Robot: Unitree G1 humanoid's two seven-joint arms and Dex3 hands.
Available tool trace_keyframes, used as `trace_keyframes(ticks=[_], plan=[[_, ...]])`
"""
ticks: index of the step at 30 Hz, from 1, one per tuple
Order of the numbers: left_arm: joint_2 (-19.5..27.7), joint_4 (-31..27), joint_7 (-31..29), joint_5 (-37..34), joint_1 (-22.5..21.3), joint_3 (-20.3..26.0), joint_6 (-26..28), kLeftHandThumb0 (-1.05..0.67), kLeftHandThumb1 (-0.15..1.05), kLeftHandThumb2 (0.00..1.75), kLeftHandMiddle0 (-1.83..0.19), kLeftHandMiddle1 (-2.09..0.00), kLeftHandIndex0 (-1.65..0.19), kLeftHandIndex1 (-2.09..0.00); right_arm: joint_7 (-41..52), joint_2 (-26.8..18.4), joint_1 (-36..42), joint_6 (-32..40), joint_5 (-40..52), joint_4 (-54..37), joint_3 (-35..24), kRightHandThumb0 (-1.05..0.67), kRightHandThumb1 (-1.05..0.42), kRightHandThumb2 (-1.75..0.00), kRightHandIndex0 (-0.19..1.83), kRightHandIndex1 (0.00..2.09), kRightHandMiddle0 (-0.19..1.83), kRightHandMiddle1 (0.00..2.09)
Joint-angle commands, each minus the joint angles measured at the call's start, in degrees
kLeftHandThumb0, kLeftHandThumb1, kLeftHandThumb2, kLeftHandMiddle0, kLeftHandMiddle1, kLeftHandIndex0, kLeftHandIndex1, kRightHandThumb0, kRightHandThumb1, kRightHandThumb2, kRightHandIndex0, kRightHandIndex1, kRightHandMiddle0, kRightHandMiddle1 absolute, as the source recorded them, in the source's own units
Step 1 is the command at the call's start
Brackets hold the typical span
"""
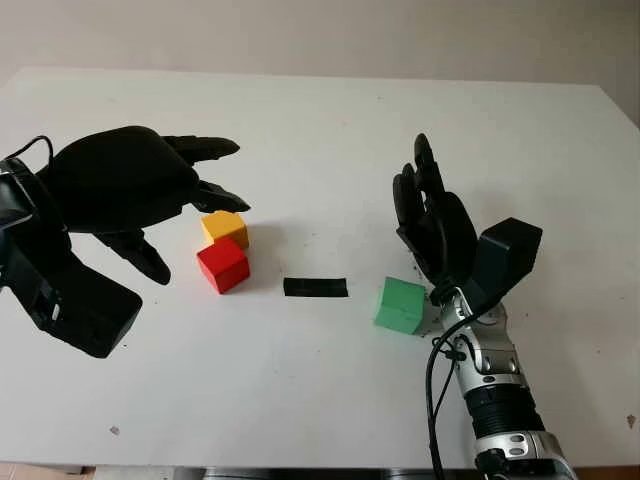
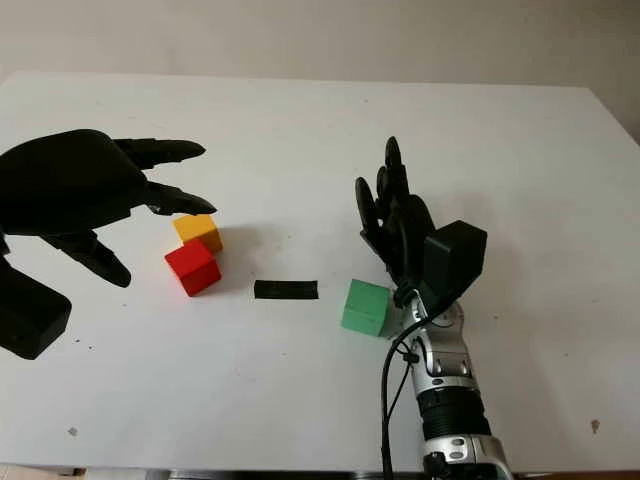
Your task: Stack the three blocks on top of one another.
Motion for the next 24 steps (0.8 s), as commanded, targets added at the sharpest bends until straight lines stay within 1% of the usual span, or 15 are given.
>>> trace_keyframes(ticks=[1, 5, 8, 13, 20, 24], plan=[[0.0, 0.7, 3.3, 3.1, -1.7, -1.0, -1.8, -0.71, 0.73, 0.06, -0.02, -0.03, -0.47, -0.04, -0.1, -0.2, -0.4, -0.6, -0.2, -0.4, 0.1, -0.77, -1.05, -0.5, -0.19, 0.0, -0.19, 0.0], [-1.0, 2.6, 9.2, 7.1, -2.1, -2.7, -4.6, -0.69, 0.72, 0.05, -0.04, -0.05, -0.49, -0.05, 0.0, -0.3, -0.3, -1.1, -0.1, -0.3, 0.1, -0.78, -1.05, -0.51, -0.19, 0.0, -0.19, 0.0], [-1.3, 3.2, 11.3, 8.8, -2.3, -3.7, -5.4, -0.68, 0.71, 0.05, -0.03, -0.05, -0.51, -0.06, 0.0, -0.3, -0.2, -1.1, -0.1, -0.3, 0.1, -0.77, -1.05, -0.51, -0.19, 0.0, -0.19, 0.0], [-1.8, 3.2, 12.4, 12.0, -2.3, -5.8, -5.9, -0.69, 0.72, 0.06, -0.02, -0.05, -0.5, -0.05, 0.0, -0.1, -0.3, -0.5, 0.2, -0.2, 0.1, -0.78, -1.05, -0.5, -0.19, 0.0, -0.19, 0.0], [-3.4, 3.4, 9.9, 10.1, -1.2, -7.3, -4.8, -0.67, 0.74, 0.06, -0.03, -0.05, -0.53, -0.06, -0.1, -0.2, 0.2, -0.5, 0.0, -0.9, 0.3, -0.77, -1.05, -0.5, -0.19, 0.0, -0.19, 0.0], [-3.6, 3.9, 10.1, 10.1, -0.9, -7.4, -5.2, -0.65, 0.75, 0.06, -0.03, -0.05, -0.54, -0.07, 0.4, -0.2, 0.5, -0.4, 0.5, -1.2, 0.1, -0.76, -1.05, -0.5, -0.19, 0.0, -0.19, 0.0]])
